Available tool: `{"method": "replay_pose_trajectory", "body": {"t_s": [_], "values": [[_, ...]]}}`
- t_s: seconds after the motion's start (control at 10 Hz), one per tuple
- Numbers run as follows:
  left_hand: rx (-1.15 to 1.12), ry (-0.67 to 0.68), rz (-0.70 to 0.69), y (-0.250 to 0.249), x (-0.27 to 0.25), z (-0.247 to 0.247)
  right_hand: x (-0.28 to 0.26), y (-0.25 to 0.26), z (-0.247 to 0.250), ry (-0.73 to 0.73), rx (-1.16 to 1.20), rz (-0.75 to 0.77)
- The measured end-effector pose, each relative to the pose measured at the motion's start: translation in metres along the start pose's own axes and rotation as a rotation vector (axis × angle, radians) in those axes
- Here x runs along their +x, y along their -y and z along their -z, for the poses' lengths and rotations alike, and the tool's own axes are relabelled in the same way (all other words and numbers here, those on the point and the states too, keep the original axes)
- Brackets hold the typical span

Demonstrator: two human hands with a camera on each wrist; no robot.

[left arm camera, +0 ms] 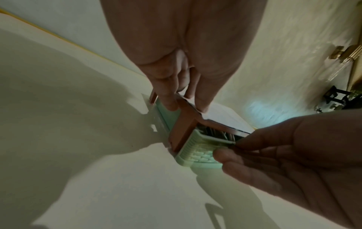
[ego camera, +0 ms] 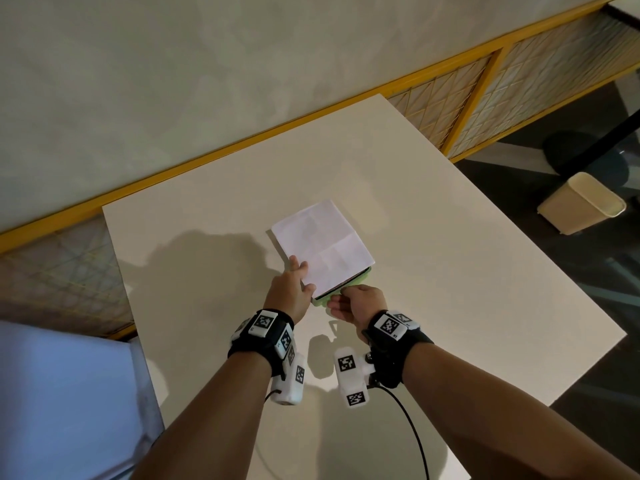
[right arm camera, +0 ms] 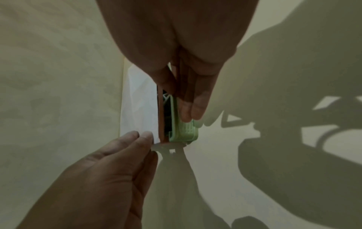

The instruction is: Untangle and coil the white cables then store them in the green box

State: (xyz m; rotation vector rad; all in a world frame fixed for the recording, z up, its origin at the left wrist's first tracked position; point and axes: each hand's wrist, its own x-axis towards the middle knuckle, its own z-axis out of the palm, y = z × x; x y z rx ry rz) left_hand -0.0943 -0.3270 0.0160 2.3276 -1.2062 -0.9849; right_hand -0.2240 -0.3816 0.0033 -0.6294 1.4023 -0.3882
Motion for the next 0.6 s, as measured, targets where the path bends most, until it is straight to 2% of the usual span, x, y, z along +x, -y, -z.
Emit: {"method": "replay_pose_trajectory", "body": {"t_s": [0.3, 0.4, 0.5, 0.6], "values": [[-0.033, -0.020, -0.012, 0.003, 0.001, 0.000, 0.001, 0.007, 0.001, 0.086, 0.020, -0.052], [-0.097, -0.083, -0.058, 0.008, -0.006, 0.004, 0.000, 0.002, 0.016, 0.158, -0.028, -0.054], [-0.296, -0.191, -0.033, 0.027, -0.018, 0.015, -0.006, -0.005, 0.039, 0.157, -0.075, -0.021], [-0.356, -0.182, 0.074, 0.067, -0.066, 0.023, -0.024, -0.019, 0.082, 0.033, -0.402, 0.117]]}}
